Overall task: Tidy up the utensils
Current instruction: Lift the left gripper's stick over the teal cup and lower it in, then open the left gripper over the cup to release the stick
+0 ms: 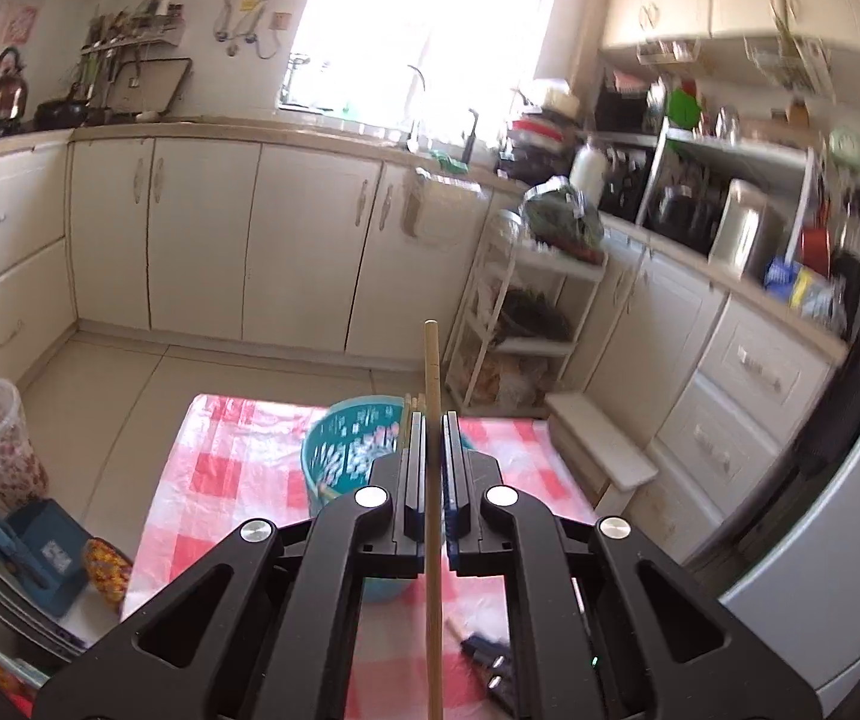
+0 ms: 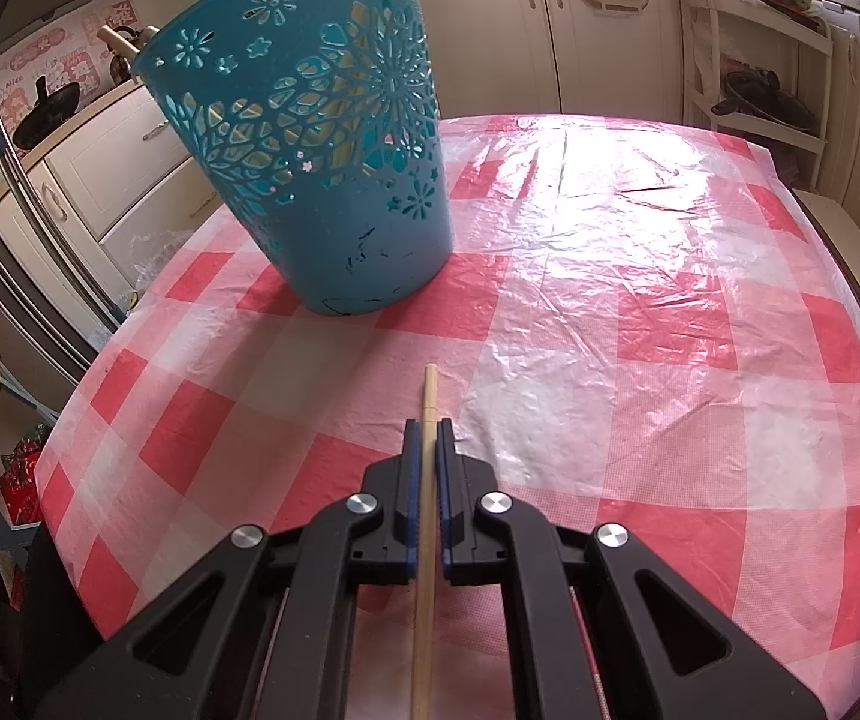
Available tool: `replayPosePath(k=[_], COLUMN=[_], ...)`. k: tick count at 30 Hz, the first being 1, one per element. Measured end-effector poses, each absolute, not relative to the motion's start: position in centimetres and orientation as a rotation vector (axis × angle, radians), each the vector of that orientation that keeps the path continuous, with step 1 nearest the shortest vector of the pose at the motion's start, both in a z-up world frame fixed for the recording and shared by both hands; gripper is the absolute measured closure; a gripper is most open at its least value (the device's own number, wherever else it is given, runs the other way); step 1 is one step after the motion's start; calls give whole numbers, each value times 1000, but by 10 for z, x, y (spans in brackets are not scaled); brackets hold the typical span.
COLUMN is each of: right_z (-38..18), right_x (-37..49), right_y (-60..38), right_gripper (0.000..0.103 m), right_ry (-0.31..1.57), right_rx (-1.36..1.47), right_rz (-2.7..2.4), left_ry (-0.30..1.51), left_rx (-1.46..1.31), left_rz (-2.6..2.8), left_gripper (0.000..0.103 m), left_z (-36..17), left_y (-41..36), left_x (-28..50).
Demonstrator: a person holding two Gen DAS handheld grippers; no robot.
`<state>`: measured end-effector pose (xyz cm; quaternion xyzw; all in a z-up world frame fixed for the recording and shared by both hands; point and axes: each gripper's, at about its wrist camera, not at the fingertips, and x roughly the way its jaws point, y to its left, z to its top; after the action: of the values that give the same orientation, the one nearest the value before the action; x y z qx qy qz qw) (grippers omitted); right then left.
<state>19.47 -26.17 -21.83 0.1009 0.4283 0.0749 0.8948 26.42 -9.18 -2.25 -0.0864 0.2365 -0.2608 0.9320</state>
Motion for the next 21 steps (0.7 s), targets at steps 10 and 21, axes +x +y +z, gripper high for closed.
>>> replayPosePath(k=[10,21], right_z=[-219,-219], right_x=[196,197], right_y=[-260,-263], right_gripper=[97,97], right_ry=[889,891], right_rx=[215,229], right_rz=[168,186], left_ry=[385,328], left_rx=[-359,-357], left_rz=[-436,-266], left_gripper=[98,98], left_z=[-9,-45], left_y=[-88,-119], left_x=[331,379])
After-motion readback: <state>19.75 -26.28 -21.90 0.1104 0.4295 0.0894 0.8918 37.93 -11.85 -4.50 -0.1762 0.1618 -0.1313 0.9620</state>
